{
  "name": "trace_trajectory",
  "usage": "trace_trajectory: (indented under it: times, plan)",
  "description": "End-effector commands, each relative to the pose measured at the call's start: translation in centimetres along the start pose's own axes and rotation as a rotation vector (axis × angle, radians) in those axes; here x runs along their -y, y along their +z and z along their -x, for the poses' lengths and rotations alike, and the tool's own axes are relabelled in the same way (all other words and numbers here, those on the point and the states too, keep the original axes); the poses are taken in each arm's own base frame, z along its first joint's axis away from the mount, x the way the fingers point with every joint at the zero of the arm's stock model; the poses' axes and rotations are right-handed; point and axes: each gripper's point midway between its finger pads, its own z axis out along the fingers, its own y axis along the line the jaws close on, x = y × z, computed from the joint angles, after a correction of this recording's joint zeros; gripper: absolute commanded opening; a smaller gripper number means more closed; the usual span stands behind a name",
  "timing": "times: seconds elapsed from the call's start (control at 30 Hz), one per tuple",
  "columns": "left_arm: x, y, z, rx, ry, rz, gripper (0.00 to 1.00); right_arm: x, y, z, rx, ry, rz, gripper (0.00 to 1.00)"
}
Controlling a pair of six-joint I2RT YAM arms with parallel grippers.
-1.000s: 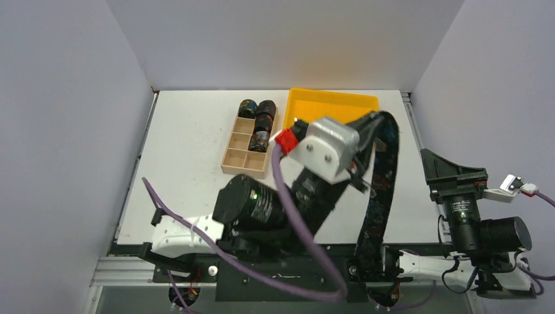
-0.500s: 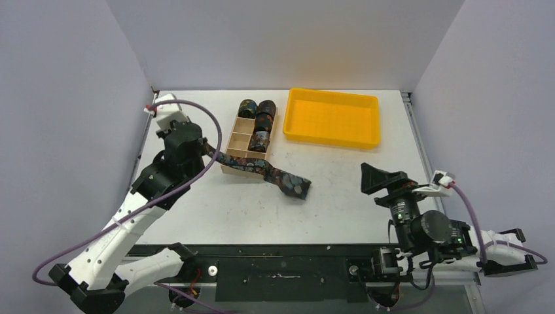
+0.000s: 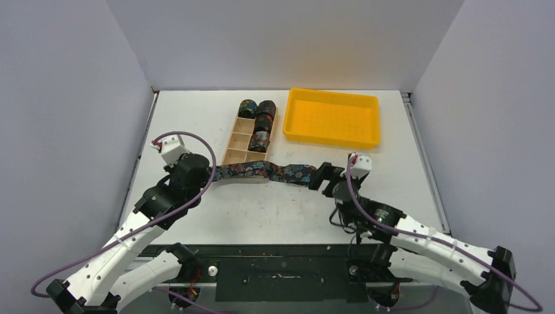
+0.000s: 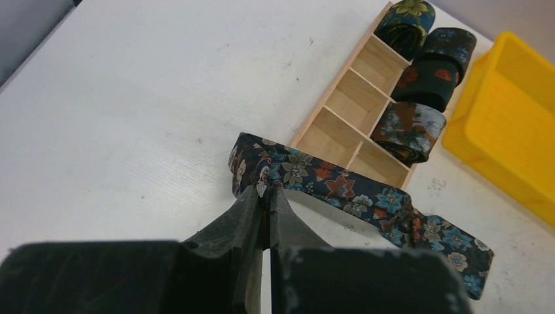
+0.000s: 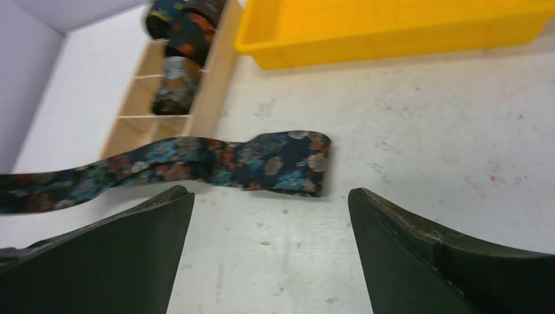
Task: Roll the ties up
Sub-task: Flatten out the tie at the center of the board.
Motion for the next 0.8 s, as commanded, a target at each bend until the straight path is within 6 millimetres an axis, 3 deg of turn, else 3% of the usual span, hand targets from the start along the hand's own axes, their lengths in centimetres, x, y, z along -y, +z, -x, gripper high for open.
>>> trace_trajectory:
  times: [0.0, 0.07, 0.17, 0.57, 0.77]
  plan:
    - [-0.3, -1.7, 0.8, -0.010, -0.095, -0.056, 0.00, 0.7, 4.8, -4.7, -0.249, 0.136, 0.121, 0.93]
    - [-0.6, -1.9, 0.1, -0.028, -0.095, -0.069, 0.00, 2.6, 6.6, -5.8, -0.271, 0.085, 0.044, 0.92]
    - [-0.9, -1.8, -1.4, -0.054, -0.097, -0.085, 0.00, 3.2, 8.7, -7.8, -0.327, -0.024, -0.020, 0.90]
    - [-2.1, -2.4, -4.6, -0.121, -0.128, -0.139, 0.00, -1.2, 11.8, -12.8, -0.376, -0.459, -0.103, 0.90]
    - [-2.1, -2.3, -5.7, -0.150, -0.120, -0.150, 0.00, -0.9, 13.9, -14.9, -0.420, -0.591, -0.172, 0.93]
